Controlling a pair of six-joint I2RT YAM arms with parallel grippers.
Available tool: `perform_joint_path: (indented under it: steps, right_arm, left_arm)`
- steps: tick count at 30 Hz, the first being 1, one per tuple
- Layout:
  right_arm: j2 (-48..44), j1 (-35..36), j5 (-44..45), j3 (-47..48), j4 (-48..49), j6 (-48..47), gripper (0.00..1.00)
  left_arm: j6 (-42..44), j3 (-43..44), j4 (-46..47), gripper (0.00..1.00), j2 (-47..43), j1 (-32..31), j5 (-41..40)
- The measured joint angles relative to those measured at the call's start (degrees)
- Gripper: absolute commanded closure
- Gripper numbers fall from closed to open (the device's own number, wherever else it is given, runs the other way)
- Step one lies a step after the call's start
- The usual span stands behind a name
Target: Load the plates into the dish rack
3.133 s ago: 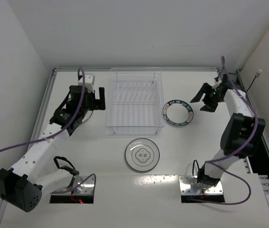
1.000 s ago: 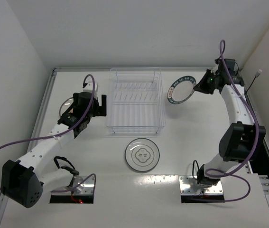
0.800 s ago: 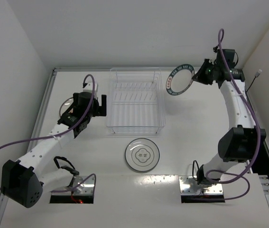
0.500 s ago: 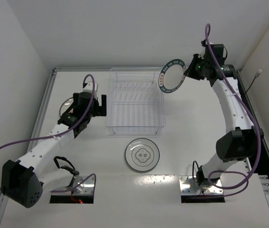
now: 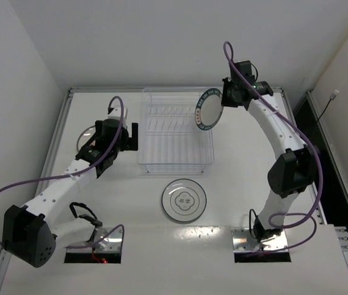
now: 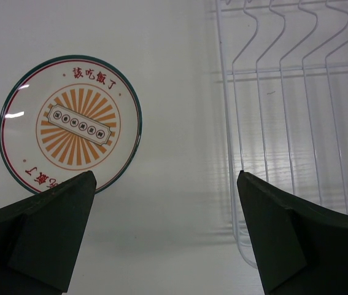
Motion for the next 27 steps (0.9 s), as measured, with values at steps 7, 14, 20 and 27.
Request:
perform_joint_path:
  steps: [7, 14, 20, 27]
  right_arm:
    - [1.2, 2.2, 5.4, 2.7, -0.5, -0.8, 1.00]
    - [1.1, 2.4, 8.7, 3.7, -0.1, -1.1, 1.00]
    - [2.3, 2.4, 9.1, 5.9, -0.5, -1.9, 1.00]
    - [5.4, 5.6, 12.1, 5.4, -0.4, -2.2, 1.00]
  left_arm:
    - [0.0, 0.0, 0.0, 0.00, 0.2, 0.0, 0.0]
    - [0.0, 0.1, 0.0, 0.00, 0.3, 0.0, 0.0]
    - [0.0, 0.5, 0.0, 0.00, 0.3, 0.0, 0.0]
    - [0.0, 0.5, 0.0, 0.00, 0.3, 0.0, 0.0]
